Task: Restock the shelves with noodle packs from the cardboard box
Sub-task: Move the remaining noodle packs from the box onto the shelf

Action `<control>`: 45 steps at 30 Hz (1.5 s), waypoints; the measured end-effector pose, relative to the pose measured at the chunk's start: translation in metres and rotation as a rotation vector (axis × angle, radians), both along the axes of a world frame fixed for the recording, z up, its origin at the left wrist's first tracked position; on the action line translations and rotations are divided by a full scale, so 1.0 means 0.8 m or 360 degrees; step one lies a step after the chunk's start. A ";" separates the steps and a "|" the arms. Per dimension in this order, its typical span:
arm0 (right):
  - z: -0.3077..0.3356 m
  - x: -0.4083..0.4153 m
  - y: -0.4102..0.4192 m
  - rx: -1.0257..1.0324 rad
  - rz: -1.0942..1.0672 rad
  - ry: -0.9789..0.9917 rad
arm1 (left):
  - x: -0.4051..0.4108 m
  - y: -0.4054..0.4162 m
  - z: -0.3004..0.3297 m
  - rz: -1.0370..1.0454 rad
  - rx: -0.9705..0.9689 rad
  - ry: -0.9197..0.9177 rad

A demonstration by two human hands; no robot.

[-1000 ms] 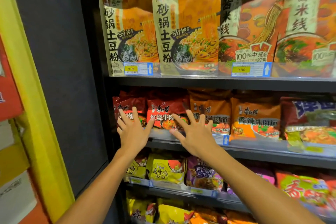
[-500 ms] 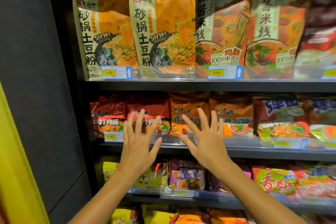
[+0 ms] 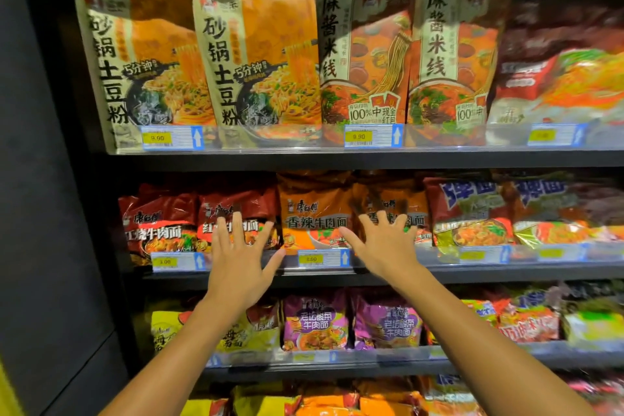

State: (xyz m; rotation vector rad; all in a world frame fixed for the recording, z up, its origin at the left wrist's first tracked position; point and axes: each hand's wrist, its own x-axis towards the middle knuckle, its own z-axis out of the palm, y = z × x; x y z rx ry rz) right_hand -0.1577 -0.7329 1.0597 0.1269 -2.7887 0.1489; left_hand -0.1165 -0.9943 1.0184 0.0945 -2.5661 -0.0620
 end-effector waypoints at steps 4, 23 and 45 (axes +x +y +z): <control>-0.001 0.006 0.014 -0.0107 0.0086 0.0027 | 0.012 0.002 0.006 -0.0054 0.0072 -0.0049; -0.044 0.136 0.224 -0.0218 -0.0012 0.0263 | 0.037 0.177 0.019 -0.1008 0.0082 0.0031; -0.115 0.463 0.509 -0.0490 -0.0601 -0.0082 | 0.209 0.532 -0.035 -0.1744 0.0068 -0.0493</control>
